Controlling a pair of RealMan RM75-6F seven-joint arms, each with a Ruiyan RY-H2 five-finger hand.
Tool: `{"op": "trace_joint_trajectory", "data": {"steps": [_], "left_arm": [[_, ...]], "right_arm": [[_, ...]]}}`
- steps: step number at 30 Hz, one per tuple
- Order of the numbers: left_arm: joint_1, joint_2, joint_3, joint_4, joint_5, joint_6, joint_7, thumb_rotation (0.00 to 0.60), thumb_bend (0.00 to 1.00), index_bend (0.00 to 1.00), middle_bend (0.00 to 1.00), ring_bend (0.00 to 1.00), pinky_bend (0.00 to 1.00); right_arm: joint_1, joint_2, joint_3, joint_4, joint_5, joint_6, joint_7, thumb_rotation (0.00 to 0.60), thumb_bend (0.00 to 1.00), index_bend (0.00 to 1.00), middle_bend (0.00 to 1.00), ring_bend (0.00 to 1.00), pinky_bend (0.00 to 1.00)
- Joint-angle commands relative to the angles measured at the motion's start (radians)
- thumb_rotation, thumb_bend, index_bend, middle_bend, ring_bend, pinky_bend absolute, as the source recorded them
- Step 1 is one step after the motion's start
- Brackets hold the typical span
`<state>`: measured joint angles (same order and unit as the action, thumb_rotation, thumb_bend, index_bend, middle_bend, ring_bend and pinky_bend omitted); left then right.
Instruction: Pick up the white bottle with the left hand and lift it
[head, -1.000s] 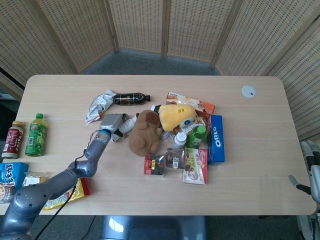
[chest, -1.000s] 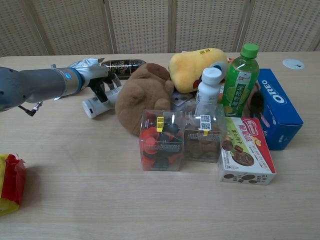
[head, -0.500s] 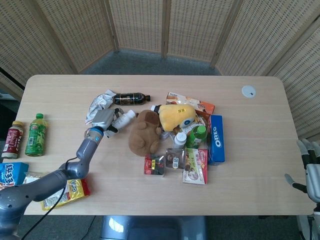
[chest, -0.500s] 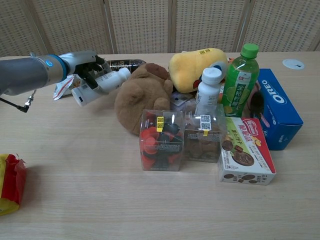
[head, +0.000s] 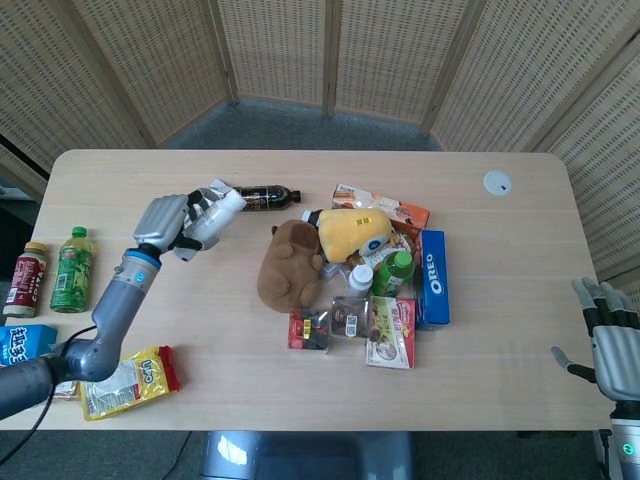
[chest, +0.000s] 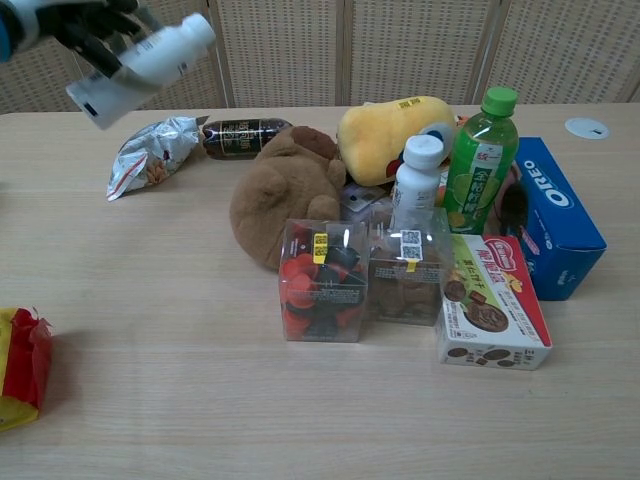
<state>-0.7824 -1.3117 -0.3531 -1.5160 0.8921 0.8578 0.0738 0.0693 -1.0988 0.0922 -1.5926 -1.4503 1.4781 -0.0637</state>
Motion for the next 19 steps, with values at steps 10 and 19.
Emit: {"op": "trace_joint_trajectory", "data": {"steps": [10, 19], "left_arm": [[0.143, 0.367, -0.137, -0.433, 0.025, 0.208, -0.061, 0.600, 0.35, 0.55, 0.57, 0.73, 0.64], [0.138, 0.399, -0.131, -0.465, 0.014, 0.202, -0.082, 0.600, 0.35, 0.55, 0.57, 0.73, 0.64]], "right_arm": [[-0.001, -0.036, -0.012, 0.043, -0.026, 0.008, 0.043, 0.590, 0.20, 0.00, 0.00, 0.00, 0.00], [-0.002, -0.039, -0.012, 0.051, -0.025, 0.008, 0.051, 0.587, 0.20, 0.00, 0.00, 0.00, 0.00]]}}
